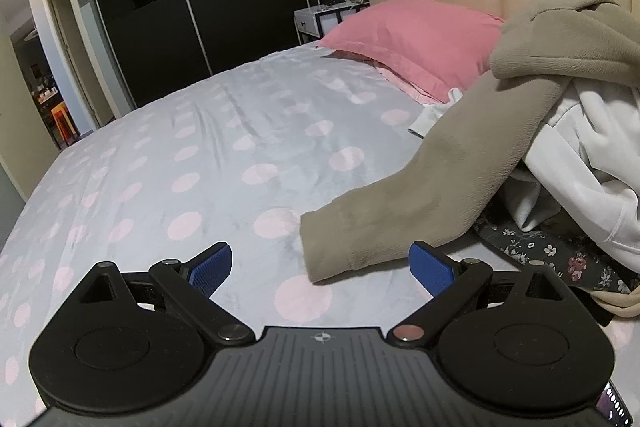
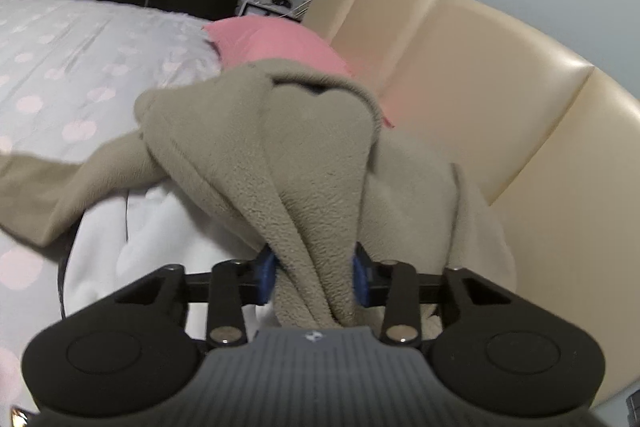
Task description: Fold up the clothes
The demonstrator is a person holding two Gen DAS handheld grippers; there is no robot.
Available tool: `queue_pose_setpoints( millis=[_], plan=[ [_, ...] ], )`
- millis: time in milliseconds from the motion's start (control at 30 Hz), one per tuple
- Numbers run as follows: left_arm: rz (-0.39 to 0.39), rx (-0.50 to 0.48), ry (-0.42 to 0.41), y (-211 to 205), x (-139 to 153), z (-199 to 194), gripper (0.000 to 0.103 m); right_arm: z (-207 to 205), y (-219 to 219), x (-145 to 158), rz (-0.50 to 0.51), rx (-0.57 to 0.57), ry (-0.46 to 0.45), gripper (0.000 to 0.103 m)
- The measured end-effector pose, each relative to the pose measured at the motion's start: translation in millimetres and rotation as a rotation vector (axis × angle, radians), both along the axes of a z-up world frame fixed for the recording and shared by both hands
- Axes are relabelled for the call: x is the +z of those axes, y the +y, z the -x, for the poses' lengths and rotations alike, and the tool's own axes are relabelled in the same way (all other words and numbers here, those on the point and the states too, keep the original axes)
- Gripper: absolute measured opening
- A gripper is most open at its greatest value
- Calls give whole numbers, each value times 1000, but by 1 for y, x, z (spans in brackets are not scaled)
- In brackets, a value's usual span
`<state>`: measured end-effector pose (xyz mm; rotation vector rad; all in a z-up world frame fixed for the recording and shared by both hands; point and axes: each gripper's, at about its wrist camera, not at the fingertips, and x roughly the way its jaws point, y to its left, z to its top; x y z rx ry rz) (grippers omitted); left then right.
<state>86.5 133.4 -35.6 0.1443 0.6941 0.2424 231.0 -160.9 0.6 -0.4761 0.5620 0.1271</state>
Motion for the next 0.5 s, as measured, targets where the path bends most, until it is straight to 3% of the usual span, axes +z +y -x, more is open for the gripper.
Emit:
queue_pose_setpoints(
  millis=[133, 400, 467, 500],
  plan=[
    [-1, 19, -13, 10, 9, 14, 97, 1, 2, 31, -34, -29, -50, 32],
    [9, 64, -67, 32, 32, 42, 97, 19, 48, 105, -11, 56, -158, 26],
    [6, 75, -83, 38, 40, 48, 97, 29, 67, 119, -21, 104, -176, 20],
    [5, 83, -91, 41, 43, 50, 97, 37, 78, 127, -26, 135, -184, 12]
  ],
)
